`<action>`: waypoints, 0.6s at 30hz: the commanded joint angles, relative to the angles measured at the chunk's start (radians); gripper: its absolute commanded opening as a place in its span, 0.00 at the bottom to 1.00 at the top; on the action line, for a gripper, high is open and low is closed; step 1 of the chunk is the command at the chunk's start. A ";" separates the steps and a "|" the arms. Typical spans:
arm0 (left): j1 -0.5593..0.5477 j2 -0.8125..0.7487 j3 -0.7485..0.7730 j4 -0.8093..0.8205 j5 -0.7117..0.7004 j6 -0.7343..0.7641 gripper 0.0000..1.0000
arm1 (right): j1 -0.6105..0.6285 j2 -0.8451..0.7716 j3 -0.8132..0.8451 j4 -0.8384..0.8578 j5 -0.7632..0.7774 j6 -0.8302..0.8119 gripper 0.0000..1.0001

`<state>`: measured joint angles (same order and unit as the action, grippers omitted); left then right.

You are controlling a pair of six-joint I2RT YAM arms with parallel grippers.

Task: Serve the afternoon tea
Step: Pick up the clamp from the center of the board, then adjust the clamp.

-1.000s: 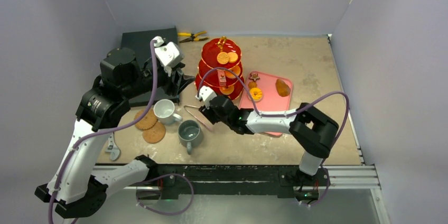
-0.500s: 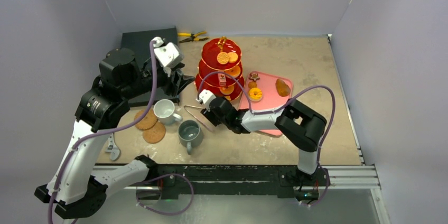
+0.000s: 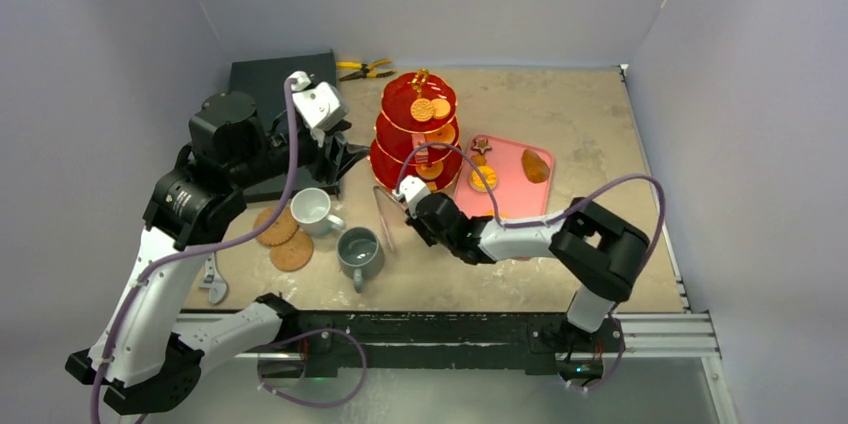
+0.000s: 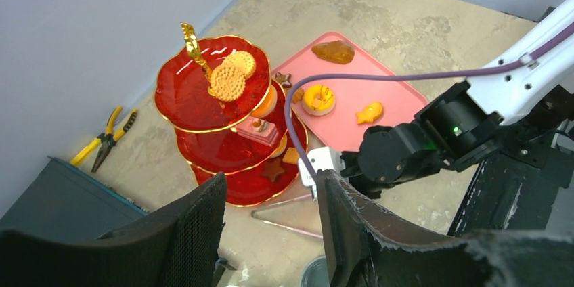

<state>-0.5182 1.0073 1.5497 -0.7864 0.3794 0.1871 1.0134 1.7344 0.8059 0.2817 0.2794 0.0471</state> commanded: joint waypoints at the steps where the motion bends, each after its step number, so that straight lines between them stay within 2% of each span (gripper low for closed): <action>1: 0.000 -0.001 -0.024 0.038 0.036 0.006 0.51 | 0.011 -0.138 -0.040 -0.038 0.041 0.060 0.00; 6: 0.000 -0.010 -0.083 0.070 0.043 -0.012 0.52 | 0.031 -0.322 -0.045 -0.134 0.040 0.061 0.00; 12: 0.000 -0.034 -0.154 0.125 -0.047 -0.106 0.63 | 0.047 -0.481 0.084 -0.277 0.104 0.035 0.00; 15: 0.000 -0.047 -0.175 0.139 -0.100 -0.150 0.68 | 0.069 -0.509 0.179 -0.279 0.159 0.008 0.00; 18: 0.001 -0.055 -0.180 0.126 -0.156 -0.166 0.71 | 0.131 -0.469 0.309 -0.279 0.289 -0.031 0.00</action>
<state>-0.5182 0.9840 1.3754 -0.7074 0.3126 0.0864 1.0821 1.2568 0.9470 -0.0040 0.4042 0.0673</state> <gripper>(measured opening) 0.684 0.036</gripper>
